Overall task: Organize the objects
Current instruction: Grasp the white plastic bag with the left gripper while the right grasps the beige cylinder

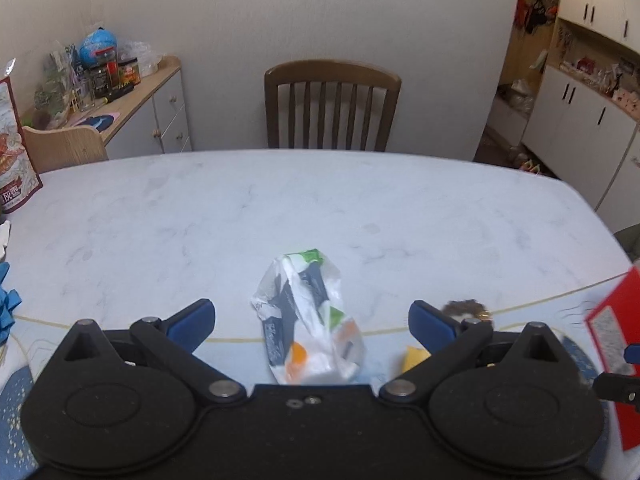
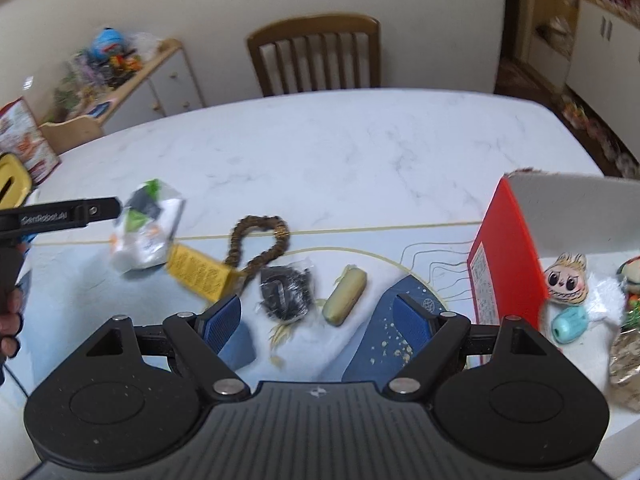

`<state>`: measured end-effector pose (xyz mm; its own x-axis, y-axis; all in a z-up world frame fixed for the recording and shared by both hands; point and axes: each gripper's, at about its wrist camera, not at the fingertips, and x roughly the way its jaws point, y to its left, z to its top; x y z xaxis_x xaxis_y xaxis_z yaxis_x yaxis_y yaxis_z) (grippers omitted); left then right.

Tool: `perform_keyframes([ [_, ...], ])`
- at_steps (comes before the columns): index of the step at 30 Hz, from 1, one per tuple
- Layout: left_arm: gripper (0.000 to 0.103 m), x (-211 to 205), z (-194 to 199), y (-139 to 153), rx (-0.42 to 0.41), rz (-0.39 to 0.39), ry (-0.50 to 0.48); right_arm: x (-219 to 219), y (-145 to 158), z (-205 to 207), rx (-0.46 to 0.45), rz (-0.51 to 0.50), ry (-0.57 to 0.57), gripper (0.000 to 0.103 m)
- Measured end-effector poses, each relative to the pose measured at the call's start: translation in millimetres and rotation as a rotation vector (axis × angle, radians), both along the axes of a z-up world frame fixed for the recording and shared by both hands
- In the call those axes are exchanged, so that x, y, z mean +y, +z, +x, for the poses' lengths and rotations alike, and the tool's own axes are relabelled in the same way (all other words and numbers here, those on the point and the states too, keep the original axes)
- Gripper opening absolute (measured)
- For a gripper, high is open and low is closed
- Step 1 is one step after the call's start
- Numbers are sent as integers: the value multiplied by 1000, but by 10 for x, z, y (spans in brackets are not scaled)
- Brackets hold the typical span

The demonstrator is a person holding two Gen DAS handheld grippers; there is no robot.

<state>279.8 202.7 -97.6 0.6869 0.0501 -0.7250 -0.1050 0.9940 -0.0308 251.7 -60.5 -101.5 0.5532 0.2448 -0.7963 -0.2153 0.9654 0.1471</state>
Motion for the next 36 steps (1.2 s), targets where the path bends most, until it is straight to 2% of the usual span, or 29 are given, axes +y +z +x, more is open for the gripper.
perform_keyframes([
  [6, 103, 61, 281, -218, 59, 1, 15, -2, -297, 327, 54, -50, -108, 83],
  [13, 103, 65, 481, -423, 101, 23, 23, 1, -513, 555, 90, -83, -156, 82],
  [19, 102, 72, 538, -550, 125, 31, 27, 21, -604, 657, 122, -87, -190, 64],
  [23, 101, 89, 560, -585, 130, 44, 44, 51, -631, 660, 128, -96, -188, 57],
  [30, 87, 123, 582, -671, 158, 18, 25, 81, -665, 634, 132, -77, -177, 42],
  [32, 80, 128, 587, -691, 166, 8, 23, 101, -663, 636, 131, -77, -172, 39],
  [36, 78, 106, 573, -692, 162, 19, 15, 131, -654, 632, 130, -71, -163, 29],
])
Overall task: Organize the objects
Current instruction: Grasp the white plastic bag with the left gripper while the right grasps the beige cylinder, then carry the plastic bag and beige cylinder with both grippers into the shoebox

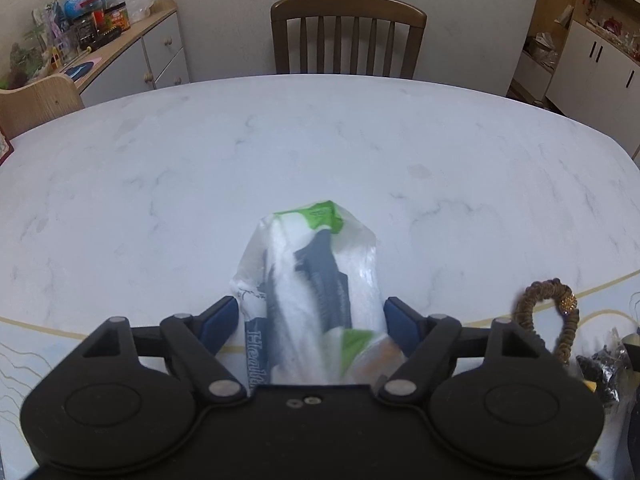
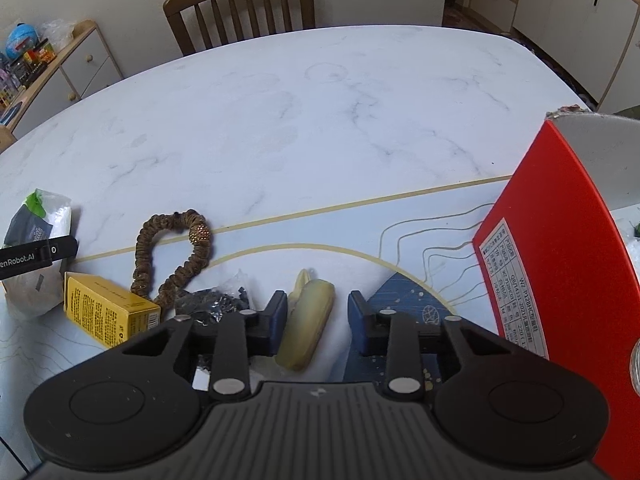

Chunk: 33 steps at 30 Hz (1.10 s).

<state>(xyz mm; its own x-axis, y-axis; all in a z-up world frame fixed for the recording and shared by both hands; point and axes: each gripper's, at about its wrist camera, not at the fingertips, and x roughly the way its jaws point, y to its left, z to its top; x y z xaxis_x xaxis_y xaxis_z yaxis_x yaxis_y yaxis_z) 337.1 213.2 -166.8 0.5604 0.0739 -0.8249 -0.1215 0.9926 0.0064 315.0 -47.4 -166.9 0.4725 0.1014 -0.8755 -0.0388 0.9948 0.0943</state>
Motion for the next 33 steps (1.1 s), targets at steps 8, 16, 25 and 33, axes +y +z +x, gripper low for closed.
perform_keyframes([
  [8, 62, -44, -45, 27, -8, -4, -18, 16, 26, -37, -3, 3, 10, 17],
  [16, 44, -89, -143, 76, -3, -46, -28, -44, 98, -119, -20, 9, 9, 15],
  [25, 43, -201, -369, 314, -20, -61, -40, -199, 336, -351, -47, 44, 10, 15],
  [33, 43, -439, -666, 685, -66, -109, -91, -344, 680, -622, -89, 95, 27, 15],
])
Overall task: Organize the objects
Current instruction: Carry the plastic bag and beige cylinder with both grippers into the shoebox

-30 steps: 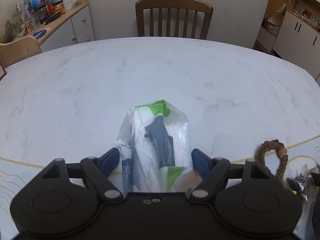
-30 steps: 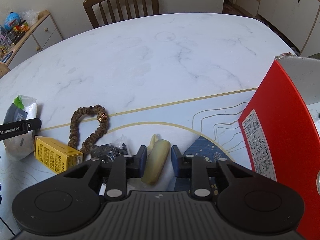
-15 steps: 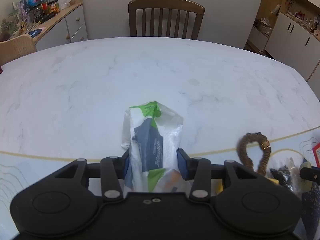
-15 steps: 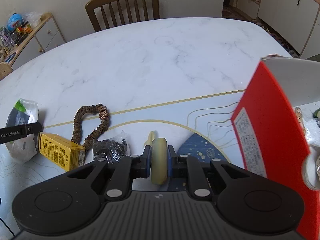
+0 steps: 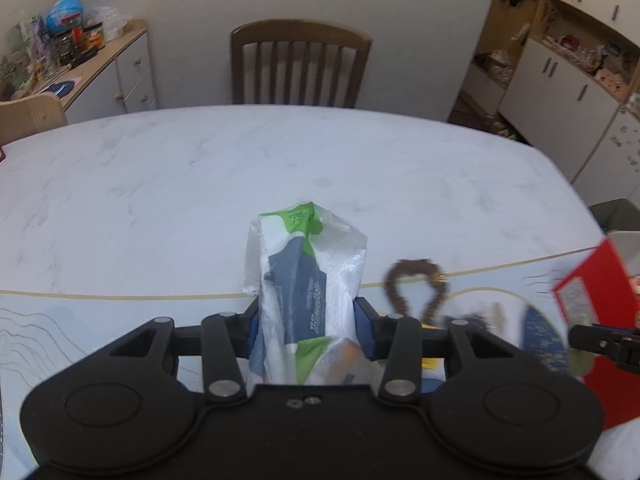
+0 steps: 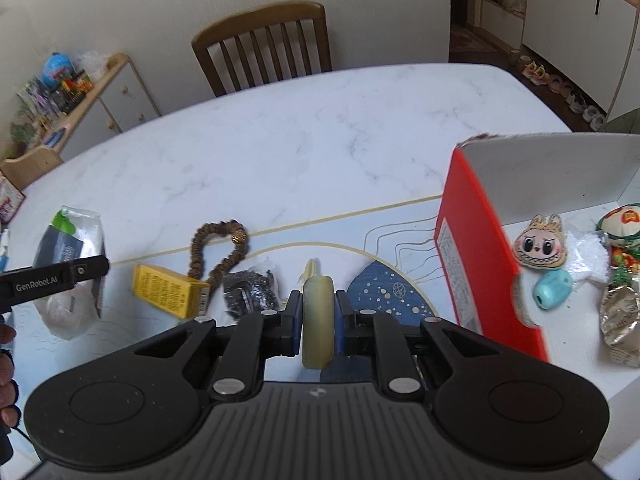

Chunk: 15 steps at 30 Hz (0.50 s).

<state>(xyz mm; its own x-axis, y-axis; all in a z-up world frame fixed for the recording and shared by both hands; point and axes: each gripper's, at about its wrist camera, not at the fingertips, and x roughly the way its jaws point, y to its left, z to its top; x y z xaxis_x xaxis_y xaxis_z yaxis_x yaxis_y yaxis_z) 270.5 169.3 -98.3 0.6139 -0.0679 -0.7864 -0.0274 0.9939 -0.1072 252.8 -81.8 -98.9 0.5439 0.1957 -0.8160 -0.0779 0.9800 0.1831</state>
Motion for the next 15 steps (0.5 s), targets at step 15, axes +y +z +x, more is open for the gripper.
perform_keyframes([
  [15, 44, -789, -569, 643, -94, -44, -134, -435, 701, -543, -88, 64, 58, 15],
])
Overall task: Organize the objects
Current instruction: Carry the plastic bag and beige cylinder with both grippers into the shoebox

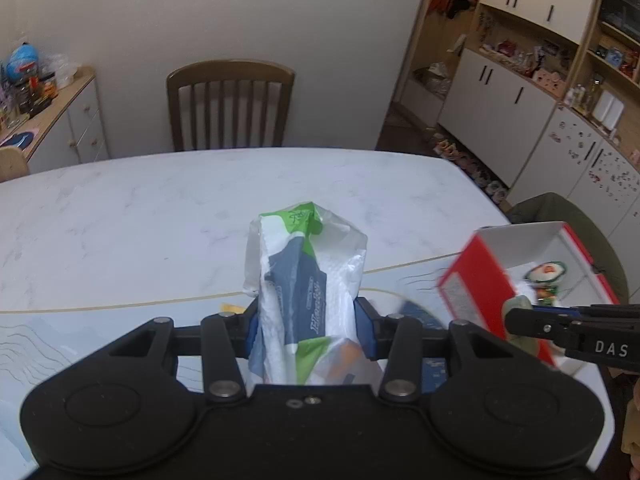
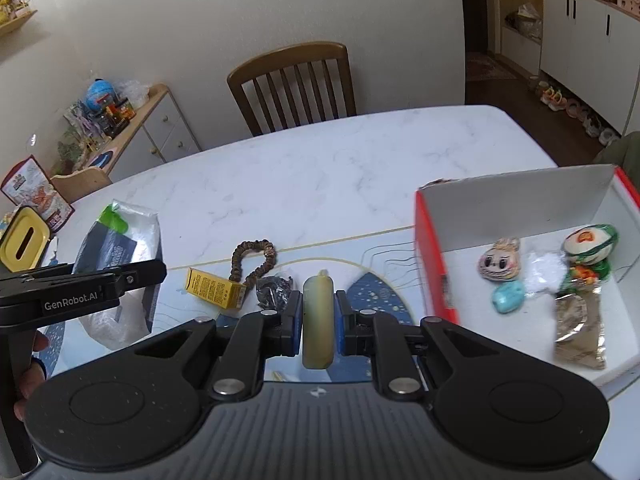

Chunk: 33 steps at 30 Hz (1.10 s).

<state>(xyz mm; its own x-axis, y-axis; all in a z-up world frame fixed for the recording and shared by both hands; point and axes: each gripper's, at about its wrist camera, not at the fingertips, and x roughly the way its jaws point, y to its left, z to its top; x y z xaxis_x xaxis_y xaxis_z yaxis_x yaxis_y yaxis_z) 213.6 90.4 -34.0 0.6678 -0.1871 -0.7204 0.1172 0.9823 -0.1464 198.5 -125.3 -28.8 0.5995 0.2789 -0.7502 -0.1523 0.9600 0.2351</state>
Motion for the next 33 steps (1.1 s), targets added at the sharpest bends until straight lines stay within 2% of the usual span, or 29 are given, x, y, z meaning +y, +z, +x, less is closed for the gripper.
perform_keyframes([
  [8, 44, -517, -174, 186, -19, -14, -68, -453, 146, -143, -24, 19, -13, 15],
  [13, 44, -900, -198, 204, -26, -19, -119, -790, 170, -161, -32, 18, -29, 15],
  [24, 45, -1770, -187, 69, -8, -6, -217, -1502, 52, -83, -22, 0, -83, 15],
  [33, 45, -2348, -74, -98, 33, 16, -261, -2133, -75, 4, -11, -19, -150, 15],
])
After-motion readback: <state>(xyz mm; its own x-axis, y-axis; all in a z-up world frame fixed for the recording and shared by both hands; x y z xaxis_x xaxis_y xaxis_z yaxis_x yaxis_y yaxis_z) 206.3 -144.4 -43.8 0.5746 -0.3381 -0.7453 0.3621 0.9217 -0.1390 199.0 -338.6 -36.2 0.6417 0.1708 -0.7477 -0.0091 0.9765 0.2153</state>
